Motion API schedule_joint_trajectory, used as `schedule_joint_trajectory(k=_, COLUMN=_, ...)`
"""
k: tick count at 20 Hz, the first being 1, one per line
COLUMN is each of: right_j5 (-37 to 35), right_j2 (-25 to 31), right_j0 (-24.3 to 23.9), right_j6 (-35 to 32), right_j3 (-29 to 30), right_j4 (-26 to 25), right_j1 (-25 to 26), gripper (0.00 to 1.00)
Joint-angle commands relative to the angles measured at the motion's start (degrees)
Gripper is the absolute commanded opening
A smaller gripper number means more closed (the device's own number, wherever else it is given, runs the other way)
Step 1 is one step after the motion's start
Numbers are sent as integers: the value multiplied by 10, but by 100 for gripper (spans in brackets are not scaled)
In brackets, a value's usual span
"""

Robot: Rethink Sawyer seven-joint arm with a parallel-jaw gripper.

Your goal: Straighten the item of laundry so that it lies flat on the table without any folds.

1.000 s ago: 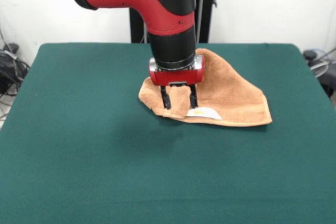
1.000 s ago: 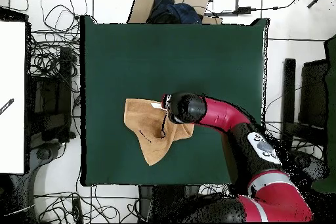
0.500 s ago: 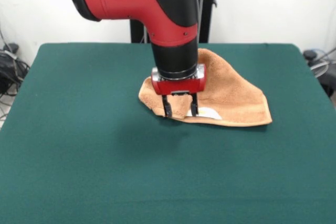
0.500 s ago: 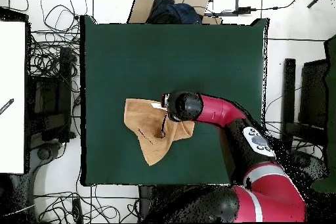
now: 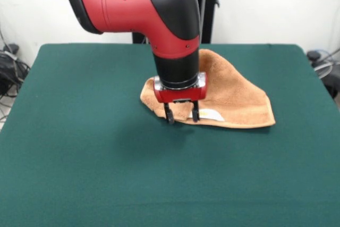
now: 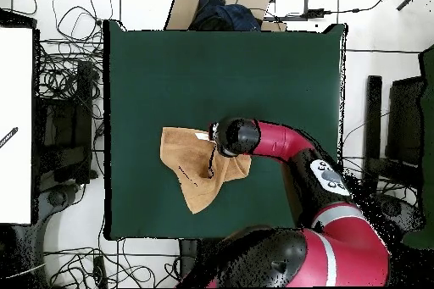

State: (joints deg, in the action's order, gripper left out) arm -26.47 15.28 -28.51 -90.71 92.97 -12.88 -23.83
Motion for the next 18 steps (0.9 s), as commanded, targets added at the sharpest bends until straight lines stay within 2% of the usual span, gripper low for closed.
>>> schedule_joint_trajectory(k=1, right_j5=-54, right_j2=32, right_j0=4, right_j6=32, right_j3=-34, right_j4=-31, right_j1=12, gripper=100)
schedule_joint_trajectory(k=18, right_j5=-50, right_j2=33, right_j0=1, right_j6=20, right_j3=-23, right_j4=-26, right_j1=8, gripper=100)
